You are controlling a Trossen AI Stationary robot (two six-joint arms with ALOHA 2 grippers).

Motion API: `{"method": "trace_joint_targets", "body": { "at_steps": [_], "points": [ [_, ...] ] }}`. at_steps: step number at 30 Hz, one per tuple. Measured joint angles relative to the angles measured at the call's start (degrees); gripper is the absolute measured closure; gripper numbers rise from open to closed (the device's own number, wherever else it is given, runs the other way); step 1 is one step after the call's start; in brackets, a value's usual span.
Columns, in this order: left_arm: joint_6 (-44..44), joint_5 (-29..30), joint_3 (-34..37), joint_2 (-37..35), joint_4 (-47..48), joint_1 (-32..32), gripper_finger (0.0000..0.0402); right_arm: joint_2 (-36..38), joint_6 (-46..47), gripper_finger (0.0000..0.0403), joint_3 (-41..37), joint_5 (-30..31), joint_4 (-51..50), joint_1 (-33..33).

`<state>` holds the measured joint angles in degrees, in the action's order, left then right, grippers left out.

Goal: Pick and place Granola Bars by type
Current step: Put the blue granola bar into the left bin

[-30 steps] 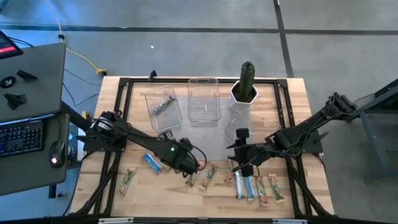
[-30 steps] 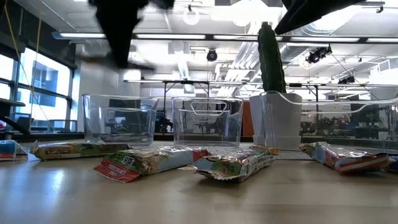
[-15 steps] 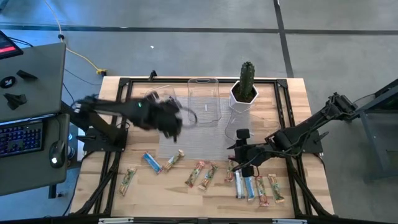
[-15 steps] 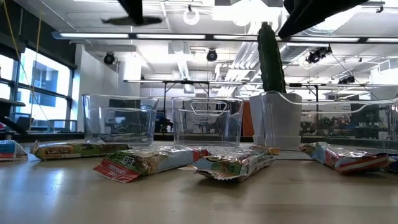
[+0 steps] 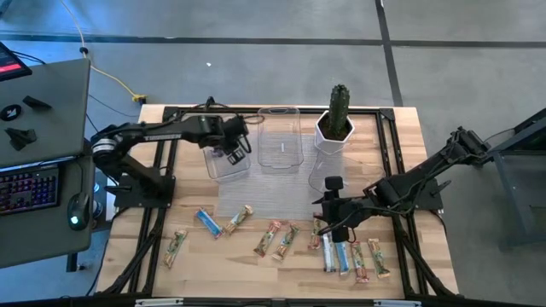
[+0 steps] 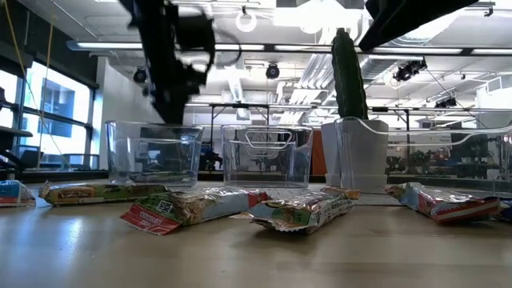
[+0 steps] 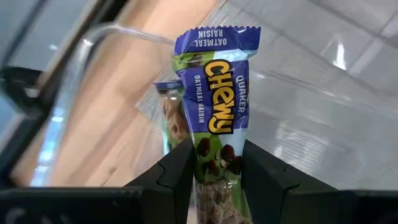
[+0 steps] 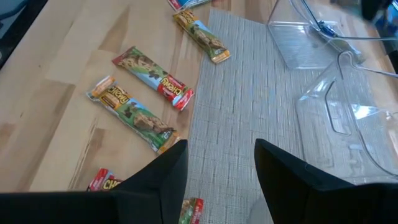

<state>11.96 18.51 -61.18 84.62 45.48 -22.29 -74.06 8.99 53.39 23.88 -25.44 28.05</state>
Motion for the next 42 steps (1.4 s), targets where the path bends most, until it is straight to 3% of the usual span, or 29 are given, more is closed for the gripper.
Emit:
{"method": "trace_joint_targets", "body": {
  "at_steps": [8,16,23,33,42],
  "points": [
    [0.2,-9.3,5.9,0.0,-2.7,-8.6,0.0286,0.0,0.0,0.0234,0.0,0.0,0.0,0.0],
    [-0.1,-16.7,9.8,-0.1,-6.3,-7.8,0.0286,0.0,-0.4,0.0234,0.0,1.2,0.0,0.0],
    [-1.3,-13.0,10.7,-0.1,-8.3,-6.5,0.0286,0.0,-0.4,0.0234,0.0,1.1,0.0,0.0],
    [-3.1,-14.0,10.7,0.2,-8.6,-6.5,0.0286,0.0,0.0,0.0234,0.0,0.4,0.0,0.0],
    [-1.8,-13.6,10.7,5.0,-9.1,-6.5,0.0286,0.0,0.0,0.0234,0.0,-0.3,0.0,0.0]
  ]
}}
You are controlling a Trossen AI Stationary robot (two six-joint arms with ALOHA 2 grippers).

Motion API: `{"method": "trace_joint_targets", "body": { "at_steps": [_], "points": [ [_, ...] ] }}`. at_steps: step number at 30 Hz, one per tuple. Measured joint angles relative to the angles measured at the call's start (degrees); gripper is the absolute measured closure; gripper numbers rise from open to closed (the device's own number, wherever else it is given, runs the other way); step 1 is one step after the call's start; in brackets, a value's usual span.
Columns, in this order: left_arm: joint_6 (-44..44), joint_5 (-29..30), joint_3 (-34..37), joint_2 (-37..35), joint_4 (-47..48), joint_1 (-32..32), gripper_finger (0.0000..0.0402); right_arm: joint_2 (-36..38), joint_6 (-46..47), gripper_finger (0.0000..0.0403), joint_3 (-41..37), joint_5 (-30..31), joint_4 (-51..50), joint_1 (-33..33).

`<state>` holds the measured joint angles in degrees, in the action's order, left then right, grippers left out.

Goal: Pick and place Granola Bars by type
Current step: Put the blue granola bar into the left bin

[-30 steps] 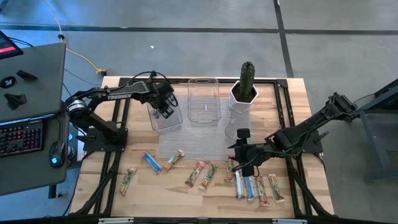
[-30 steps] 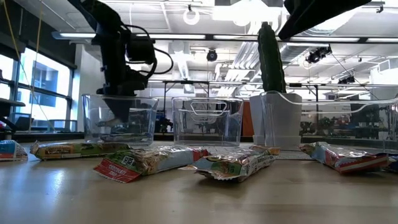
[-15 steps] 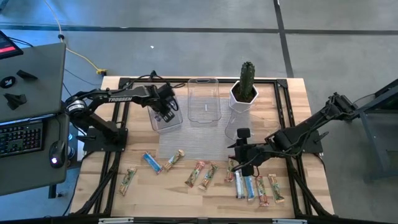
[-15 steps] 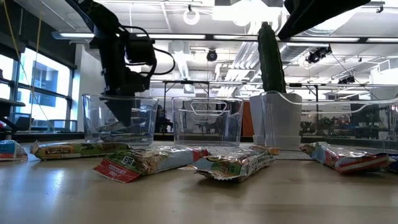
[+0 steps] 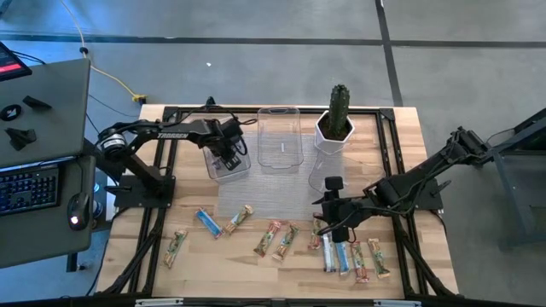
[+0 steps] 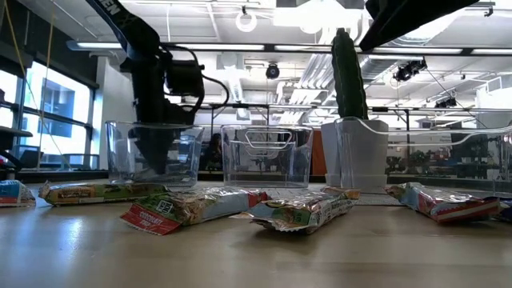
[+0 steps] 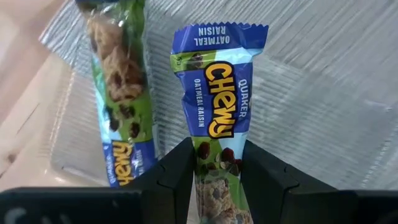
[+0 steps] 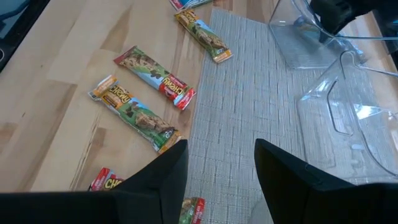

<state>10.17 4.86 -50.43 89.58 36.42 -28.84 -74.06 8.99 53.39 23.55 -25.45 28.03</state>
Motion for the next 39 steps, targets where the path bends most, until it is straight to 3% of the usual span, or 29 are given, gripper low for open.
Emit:
{"method": "trace_joint_targets", "body": {
  "at_steps": [10,21,28,34,39],
  "points": [
    [5.1,-0.3,0.0,0.4,-1.5,0.0,0.0286,0.0,0.0,0.0234,0.0,0.0,0.0,0.0],
    [0.1,-2.8,0.0,0.4,-2.0,0.0,0.0286,0.0,0.0,0.0234,0.0,0.0,-0.2,0.0],
    [-2.4,1.1,0.0,0.4,-2.0,0.0,0.0245,0.0,-0.1,0.0234,0.0,-0.3,-0.2,0.0],
    [-2.1,1.0,0.0,0.4,-2.0,0.0,0.0206,-0.6,4.0,0.0234,0.0,-8.4,-0.4,0.0],
    [-1.8,-4.4,-1.1,-0.2,-0.2,0.0,0.0202,-4.3,11.6,0.0234,-2.0,-12.0,0.1,1.7]
  ]
}}
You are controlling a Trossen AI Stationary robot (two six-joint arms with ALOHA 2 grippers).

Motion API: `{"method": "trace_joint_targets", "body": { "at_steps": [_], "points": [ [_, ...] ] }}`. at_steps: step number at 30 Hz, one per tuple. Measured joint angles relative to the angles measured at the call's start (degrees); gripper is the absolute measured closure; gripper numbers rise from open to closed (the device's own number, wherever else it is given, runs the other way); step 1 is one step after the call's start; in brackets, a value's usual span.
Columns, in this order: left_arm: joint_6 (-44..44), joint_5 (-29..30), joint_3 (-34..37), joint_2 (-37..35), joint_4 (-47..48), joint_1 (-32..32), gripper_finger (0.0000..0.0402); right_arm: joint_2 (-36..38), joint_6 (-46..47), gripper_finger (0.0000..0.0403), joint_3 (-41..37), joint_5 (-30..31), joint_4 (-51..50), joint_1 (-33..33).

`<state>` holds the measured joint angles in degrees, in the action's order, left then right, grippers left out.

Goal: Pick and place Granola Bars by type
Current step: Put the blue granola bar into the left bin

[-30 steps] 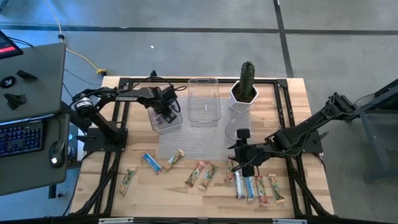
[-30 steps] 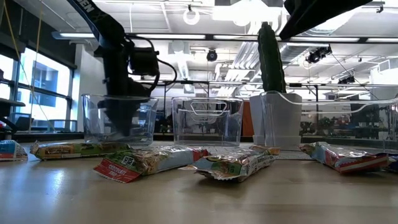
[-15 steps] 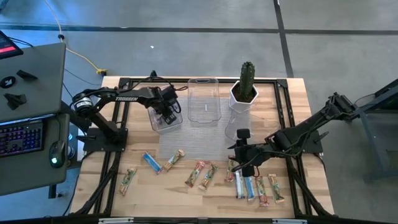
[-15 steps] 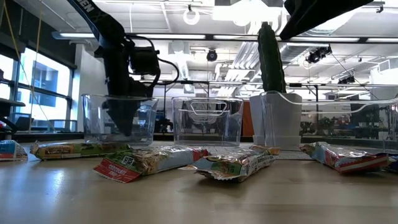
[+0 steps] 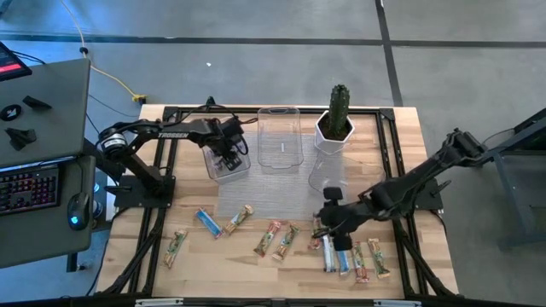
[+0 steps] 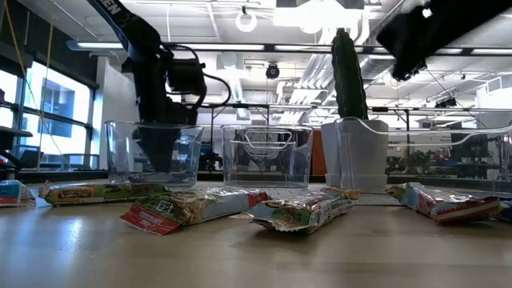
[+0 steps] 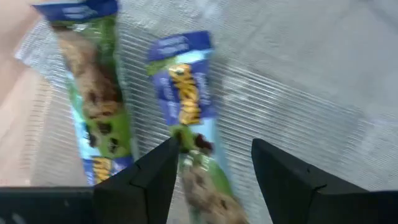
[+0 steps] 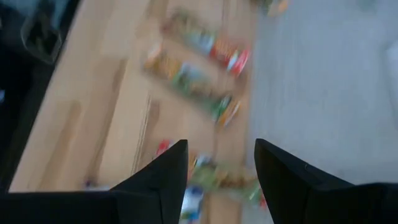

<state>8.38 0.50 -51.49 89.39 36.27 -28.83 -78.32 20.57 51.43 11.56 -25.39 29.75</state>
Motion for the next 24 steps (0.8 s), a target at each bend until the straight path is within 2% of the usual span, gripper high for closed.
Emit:
{"method": "trace_joint_targets", "body": {
  "at_steps": [3,5,8,12,16,24],
  "points": [
    [0.0,-1.6,-2.8,-0.6,4.1,0.0,0.0202,-2.8,2.0,0.0234,-1.0,-4.7,-0.7,1.8],
    [-0.4,-1.6,-5.4,-1.0,7.5,0.0,0.0202,-4.2,0.5,0.0234,-1.0,-5.1,-0.2,3.1],
    [-0.9,-1.4,-9.9,-1.6,11.7,0.0,0.0202,-5.8,-10.2,0.0234,-1.0,-5.0,-0.1,4.9],
    [-0.6,-1.2,-15.3,-1.6,15.3,0.0,0.0202,-8.0,-26.6,0.0234,-1.0,-9.0,0.3,7.4],
    [-0.4,-1.8,-18.4,-1.6,16.2,0.0,0.0202,-12.2,-34.1,0.0234,-1.0,-12.1,2.0,9.4],
    [1.1,-3.3,-19.5,-1.6,16.3,0.0,0.0202,-17.8,-42.5,0.0234,-0.9,-11.1,6.6,10.5]
  ]
}}
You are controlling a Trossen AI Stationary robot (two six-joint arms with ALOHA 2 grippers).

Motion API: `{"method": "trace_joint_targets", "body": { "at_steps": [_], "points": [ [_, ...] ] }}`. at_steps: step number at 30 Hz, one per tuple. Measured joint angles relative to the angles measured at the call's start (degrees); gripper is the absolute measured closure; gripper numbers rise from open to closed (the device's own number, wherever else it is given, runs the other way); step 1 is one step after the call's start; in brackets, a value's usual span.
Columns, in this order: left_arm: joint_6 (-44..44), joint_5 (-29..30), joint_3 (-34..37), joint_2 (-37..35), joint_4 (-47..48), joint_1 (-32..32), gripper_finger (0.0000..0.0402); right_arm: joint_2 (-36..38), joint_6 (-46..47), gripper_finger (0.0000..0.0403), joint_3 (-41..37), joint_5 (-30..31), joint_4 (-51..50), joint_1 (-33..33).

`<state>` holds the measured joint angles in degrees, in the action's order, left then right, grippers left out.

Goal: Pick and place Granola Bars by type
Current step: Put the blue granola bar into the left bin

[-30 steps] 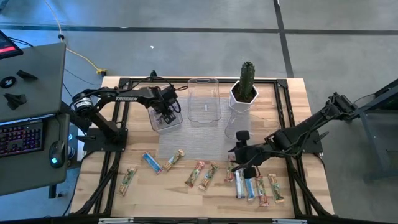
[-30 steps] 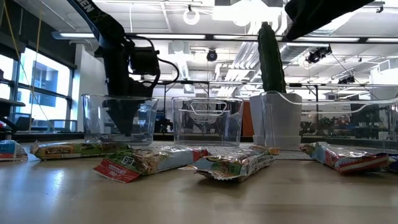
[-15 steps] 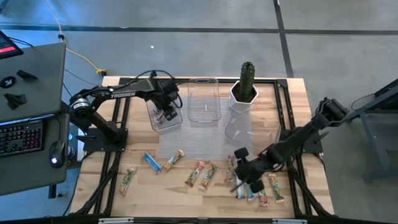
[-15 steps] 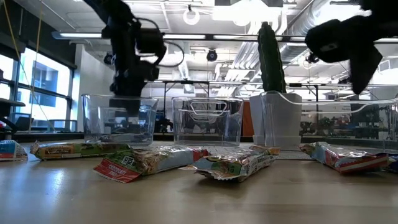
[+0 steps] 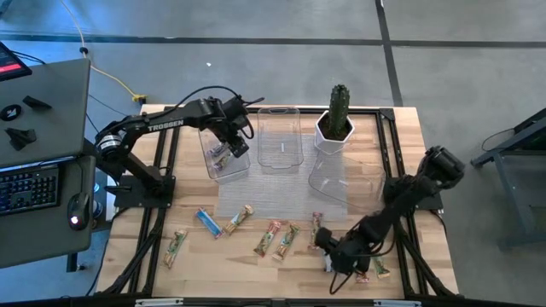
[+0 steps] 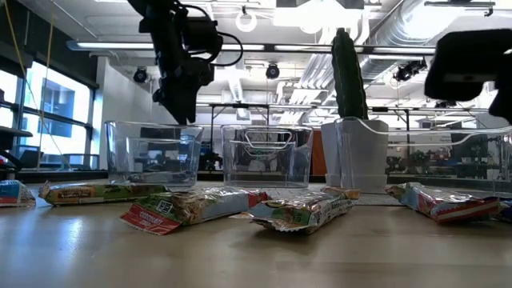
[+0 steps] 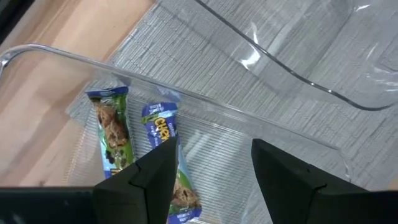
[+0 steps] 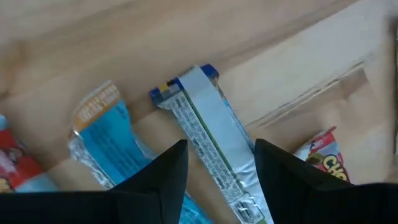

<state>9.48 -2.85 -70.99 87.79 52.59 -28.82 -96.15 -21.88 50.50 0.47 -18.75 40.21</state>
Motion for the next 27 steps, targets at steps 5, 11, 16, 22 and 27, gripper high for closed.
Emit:
{"method": "trace_joint_targets", "body": {
  "at_steps": [5,11,16,22,27],
  "points": [
    [1.2,-1.4,0.1,0.0,0.1,0.0,0.0202,-0.2,-2.8,0.0234,0.0,-1.4,-0.1,-1.1],
    [1.5,-4.0,0.1,0.0,0.1,0.0,0.0202,-1.8,-7.0,0.0234,0.0,-1.9,0.4,-2.4],
    [1.5,-5.5,0.1,0.0,0.1,0.0,0.0202,-3.3,-8.2,0.0234,0.1,-2.2,2.3,-3.5],
    [1.5,-5.7,0.1,0.0,0.1,0.0,0.0202,-3.5,-8.2,0.0251,0.1,2.6,5.6,-3.9],
    [1.5,-5.7,0.1,0.0,0.1,0.0,0.0202,-3.5,-8.2,0.0302,0.0,4.9,8.4,-4.1]
  ]
}}
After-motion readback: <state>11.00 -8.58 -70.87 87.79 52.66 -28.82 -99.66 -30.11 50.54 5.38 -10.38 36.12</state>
